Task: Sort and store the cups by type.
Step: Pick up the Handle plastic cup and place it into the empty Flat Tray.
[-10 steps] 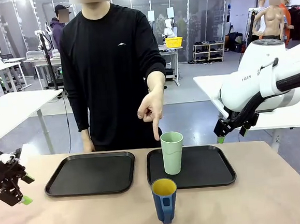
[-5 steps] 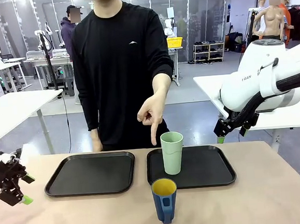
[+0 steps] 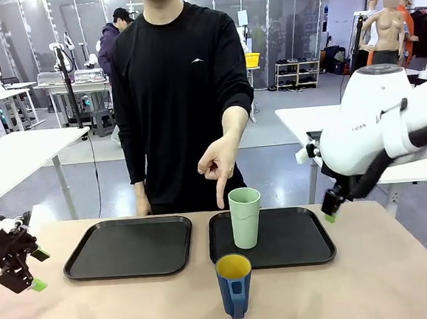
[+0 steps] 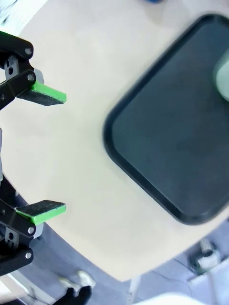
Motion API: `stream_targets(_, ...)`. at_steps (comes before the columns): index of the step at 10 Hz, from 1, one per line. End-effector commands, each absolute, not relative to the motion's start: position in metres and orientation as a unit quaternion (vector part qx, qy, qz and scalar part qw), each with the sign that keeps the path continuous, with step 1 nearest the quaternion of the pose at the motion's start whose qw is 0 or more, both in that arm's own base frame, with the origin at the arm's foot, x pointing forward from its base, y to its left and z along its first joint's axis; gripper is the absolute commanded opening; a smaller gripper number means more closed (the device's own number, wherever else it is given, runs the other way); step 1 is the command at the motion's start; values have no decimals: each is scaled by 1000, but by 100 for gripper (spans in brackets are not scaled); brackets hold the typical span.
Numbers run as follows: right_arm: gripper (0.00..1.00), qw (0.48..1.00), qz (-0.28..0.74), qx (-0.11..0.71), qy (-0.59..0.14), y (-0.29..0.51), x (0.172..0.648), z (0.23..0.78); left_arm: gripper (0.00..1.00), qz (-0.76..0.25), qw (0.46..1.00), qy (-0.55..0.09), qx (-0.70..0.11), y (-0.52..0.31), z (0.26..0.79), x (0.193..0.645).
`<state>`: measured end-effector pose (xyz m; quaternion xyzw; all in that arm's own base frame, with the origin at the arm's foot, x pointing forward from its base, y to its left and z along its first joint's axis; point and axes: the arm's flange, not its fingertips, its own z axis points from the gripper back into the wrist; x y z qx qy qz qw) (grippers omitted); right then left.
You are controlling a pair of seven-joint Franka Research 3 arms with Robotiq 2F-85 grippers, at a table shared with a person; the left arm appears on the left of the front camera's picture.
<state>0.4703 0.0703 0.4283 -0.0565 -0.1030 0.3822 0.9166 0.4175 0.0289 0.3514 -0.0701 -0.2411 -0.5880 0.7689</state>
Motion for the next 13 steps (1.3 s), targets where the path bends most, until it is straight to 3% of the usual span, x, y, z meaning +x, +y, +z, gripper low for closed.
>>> stream_targets(1,100,853,511,-68,-86,52,447,430,100,-586,772,-237,-61,29,349,418)
stream_targets(5,100,741,662,-56,-99,43,423,418,100,-586,772,-237,-61,29,349,418)
stream_targets(13,100,736,668,-68,-84,47,423,417,100,-586,772,-237,-61,29,349,418)
